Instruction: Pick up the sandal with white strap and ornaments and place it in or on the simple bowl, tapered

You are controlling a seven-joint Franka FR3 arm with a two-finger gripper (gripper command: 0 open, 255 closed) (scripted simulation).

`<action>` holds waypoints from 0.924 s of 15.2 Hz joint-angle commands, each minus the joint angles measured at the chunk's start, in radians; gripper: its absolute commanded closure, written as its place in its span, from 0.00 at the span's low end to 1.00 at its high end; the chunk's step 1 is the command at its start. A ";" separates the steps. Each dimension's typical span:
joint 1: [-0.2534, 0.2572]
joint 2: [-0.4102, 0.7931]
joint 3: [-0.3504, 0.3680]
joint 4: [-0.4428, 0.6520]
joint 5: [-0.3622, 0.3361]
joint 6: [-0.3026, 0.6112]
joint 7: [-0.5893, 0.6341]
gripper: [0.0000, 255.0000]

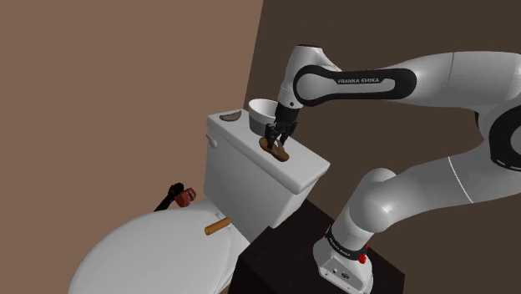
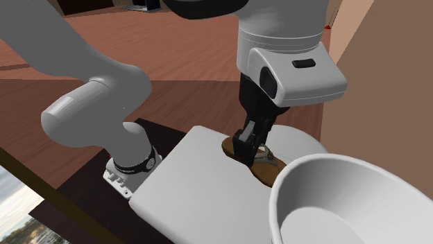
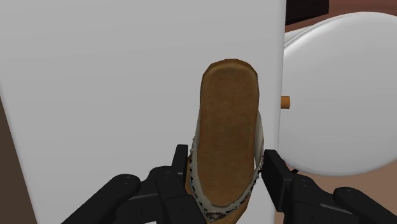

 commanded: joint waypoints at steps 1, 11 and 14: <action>0.000 -0.003 0.000 0.012 0.000 -0.014 0.000 1.00; -0.001 -0.014 -0.001 0.139 -0.002 -0.153 0.002 1.00; -0.001 -0.013 -0.002 0.180 -0.002 -0.193 0.002 1.00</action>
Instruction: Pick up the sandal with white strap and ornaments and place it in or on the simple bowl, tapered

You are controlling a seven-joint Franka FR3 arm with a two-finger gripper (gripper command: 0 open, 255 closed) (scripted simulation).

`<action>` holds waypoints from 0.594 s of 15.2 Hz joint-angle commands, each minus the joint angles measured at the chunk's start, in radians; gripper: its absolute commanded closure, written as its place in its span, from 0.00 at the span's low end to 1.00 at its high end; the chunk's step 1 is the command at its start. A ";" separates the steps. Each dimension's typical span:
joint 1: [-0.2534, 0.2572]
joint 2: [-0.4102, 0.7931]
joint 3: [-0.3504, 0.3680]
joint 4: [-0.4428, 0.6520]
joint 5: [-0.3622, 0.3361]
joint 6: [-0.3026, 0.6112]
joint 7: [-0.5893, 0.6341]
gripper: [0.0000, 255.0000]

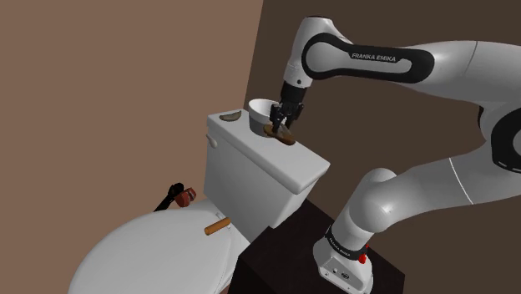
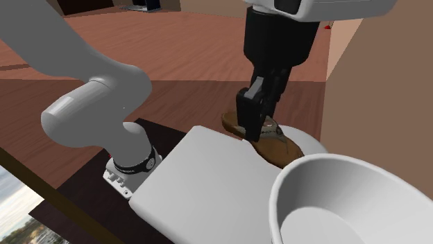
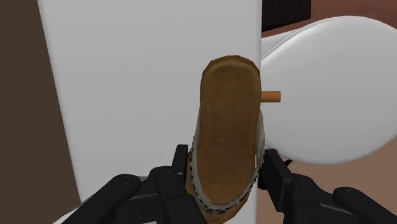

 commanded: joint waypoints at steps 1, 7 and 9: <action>0.000 0.002 0.001 0.028 0.000 -0.026 0.001 1.00; 0.000 0.012 0.000 0.115 0.000 -0.104 0.002 1.00; 0.000 0.017 0.000 0.146 -0.001 -0.129 0.002 1.00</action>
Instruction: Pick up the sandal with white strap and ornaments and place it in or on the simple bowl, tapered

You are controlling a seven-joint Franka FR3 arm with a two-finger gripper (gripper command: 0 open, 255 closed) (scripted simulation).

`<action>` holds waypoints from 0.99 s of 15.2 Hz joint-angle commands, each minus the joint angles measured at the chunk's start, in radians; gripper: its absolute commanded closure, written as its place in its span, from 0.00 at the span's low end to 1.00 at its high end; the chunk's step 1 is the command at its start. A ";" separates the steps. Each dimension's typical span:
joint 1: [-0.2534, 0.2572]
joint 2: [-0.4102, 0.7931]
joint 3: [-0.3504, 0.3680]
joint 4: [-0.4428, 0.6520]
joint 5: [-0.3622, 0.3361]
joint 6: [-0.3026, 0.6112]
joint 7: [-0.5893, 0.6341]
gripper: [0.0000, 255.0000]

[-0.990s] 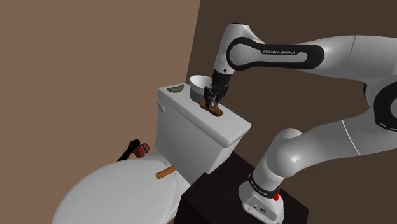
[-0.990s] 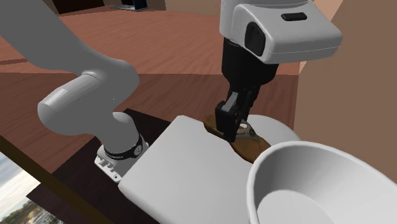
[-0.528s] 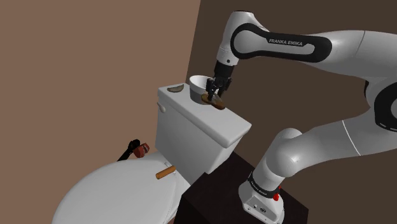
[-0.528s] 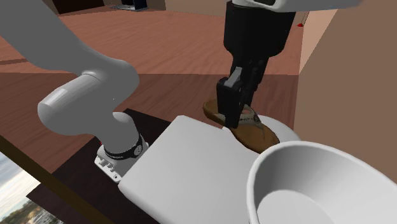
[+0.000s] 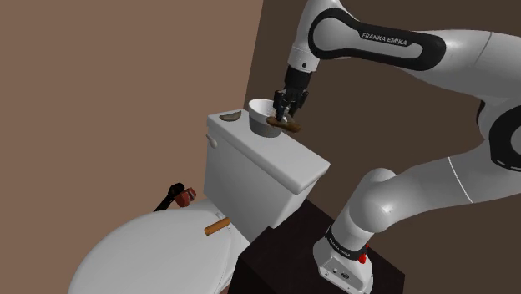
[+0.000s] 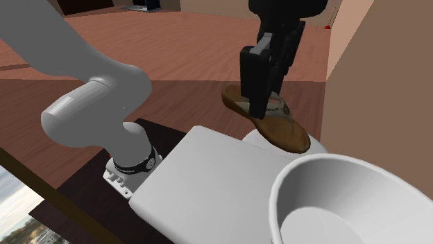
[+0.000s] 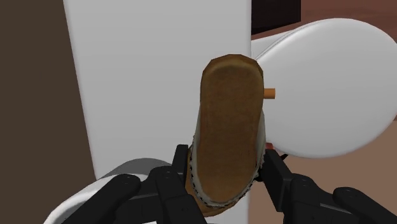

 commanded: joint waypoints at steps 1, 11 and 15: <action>0.000 0.007 -0.001 0.033 -0.001 -0.027 0.000 1.00; -0.001 0.045 -0.001 0.198 -0.001 -0.153 0.001 1.00; -0.018 0.167 -0.053 0.305 -0.025 -0.139 -0.063 1.00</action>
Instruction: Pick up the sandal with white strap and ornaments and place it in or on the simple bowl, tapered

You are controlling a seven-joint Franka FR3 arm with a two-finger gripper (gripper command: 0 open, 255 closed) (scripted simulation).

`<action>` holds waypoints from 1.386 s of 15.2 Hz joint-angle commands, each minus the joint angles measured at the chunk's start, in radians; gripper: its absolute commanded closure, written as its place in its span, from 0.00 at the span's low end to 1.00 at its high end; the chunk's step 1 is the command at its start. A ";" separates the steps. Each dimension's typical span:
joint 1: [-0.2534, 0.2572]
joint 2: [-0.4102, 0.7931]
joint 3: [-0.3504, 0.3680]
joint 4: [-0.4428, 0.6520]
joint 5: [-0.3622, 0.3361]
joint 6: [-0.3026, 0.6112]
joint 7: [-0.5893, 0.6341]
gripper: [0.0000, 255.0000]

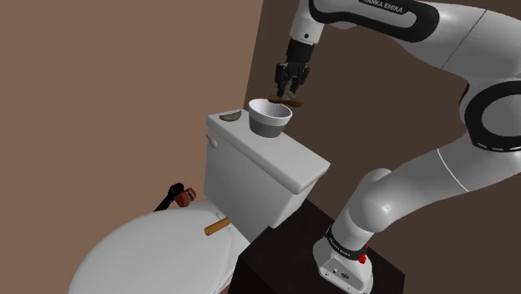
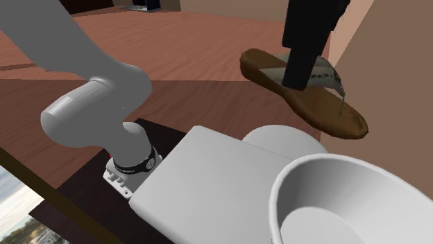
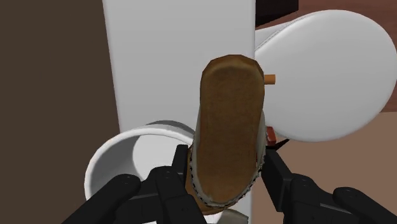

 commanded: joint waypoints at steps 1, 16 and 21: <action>-0.010 0.055 -0.027 0.051 -0.010 0.004 -0.036 1.00; -0.044 0.289 -0.113 0.201 -0.014 0.087 -0.158 1.00; -0.045 0.275 -0.114 0.119 -0.016 0.156 -0.157 1.00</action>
